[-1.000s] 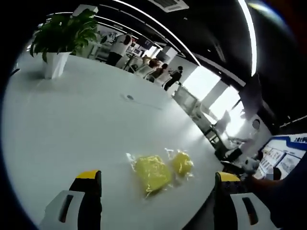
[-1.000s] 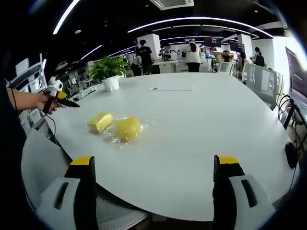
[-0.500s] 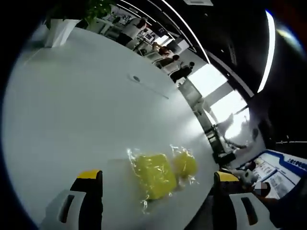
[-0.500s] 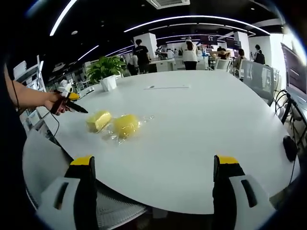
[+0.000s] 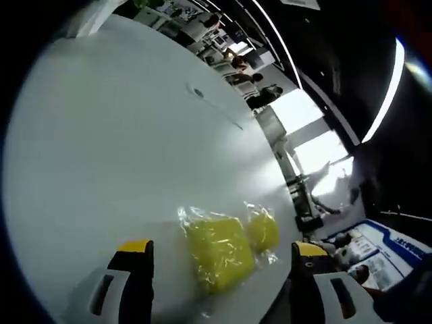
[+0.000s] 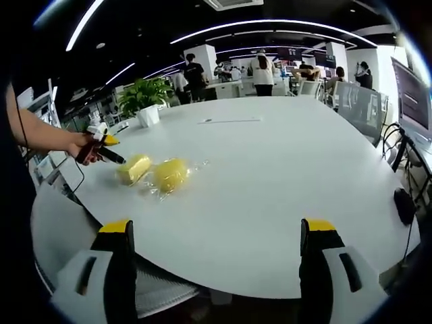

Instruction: Compare the silicone blocks by pressing each to a similar depth, holding the contact briefly, and releasing to observe deformation and rebound differences across the visible hardness samples.

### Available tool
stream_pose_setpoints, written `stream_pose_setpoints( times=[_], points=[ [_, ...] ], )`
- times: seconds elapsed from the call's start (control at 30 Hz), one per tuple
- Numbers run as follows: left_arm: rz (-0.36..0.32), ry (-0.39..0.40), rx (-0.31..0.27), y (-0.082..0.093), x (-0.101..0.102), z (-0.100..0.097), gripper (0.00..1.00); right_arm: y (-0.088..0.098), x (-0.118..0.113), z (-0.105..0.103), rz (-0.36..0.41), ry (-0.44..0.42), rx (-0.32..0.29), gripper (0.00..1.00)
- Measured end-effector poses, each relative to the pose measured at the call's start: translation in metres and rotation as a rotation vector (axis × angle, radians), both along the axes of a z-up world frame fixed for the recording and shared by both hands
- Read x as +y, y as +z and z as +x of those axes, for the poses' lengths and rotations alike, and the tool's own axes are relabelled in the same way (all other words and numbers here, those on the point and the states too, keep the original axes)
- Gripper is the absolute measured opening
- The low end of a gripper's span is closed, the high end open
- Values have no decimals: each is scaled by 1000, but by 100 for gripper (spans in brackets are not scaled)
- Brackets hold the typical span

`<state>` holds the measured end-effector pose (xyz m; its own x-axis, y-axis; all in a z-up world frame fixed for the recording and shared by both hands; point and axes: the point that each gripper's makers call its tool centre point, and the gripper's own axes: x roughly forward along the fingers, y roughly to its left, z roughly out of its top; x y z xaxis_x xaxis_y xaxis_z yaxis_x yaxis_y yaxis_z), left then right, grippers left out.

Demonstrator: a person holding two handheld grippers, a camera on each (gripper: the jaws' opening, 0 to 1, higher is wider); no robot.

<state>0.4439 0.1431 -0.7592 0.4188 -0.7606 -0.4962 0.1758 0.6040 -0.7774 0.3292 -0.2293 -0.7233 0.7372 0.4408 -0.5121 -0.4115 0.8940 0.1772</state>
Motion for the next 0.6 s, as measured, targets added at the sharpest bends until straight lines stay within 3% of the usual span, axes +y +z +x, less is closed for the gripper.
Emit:
stream_pose_setpoints(
  times=[0.37, 0.43, 0.5, 0.6],
  points=[
    [2, -56, 45, -8, -15, -2, 67, -2, 1, 3, -12, 24, -4, 96],
    [24, -78, 53, -11, -18, -5, 59, -3, 1, 4, -15, 26, -2, 97],
    [106, -98, 75, -24, -13, -8, 52, -4, 1, 3, -13, 28, 1, 97],
    [99, -100, 64, -26, -17, -4, 47, -5, 1, 3, -15, 29, 4, 96]
  ],
)
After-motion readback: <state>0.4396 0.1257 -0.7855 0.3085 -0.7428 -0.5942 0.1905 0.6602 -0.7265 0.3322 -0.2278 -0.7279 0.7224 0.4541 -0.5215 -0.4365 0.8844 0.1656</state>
